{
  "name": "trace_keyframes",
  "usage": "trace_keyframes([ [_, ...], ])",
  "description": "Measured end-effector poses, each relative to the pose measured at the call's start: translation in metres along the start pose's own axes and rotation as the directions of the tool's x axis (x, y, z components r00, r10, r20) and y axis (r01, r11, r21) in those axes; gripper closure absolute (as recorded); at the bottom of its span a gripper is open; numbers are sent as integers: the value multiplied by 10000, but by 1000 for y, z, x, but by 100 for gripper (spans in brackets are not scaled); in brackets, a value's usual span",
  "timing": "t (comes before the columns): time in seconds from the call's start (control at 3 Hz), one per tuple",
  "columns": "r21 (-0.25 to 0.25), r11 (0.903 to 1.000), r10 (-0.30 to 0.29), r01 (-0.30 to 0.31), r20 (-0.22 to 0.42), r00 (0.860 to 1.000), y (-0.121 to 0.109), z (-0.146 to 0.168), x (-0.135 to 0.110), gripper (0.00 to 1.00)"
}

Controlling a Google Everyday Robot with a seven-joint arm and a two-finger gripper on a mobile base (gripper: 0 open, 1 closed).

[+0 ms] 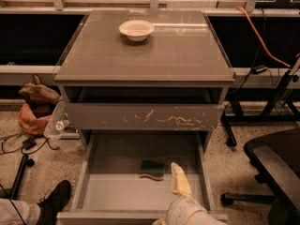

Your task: Place sponge into middle drawer

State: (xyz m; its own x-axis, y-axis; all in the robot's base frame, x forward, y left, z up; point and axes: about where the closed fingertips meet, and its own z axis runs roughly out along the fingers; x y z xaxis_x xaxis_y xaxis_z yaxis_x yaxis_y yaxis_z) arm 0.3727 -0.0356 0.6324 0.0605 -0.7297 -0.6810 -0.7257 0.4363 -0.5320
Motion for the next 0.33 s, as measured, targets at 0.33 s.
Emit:
trace_keyframes([
  [0.33,422,9966,-701,712,-261,9972,-8,-16,-24,0],
])
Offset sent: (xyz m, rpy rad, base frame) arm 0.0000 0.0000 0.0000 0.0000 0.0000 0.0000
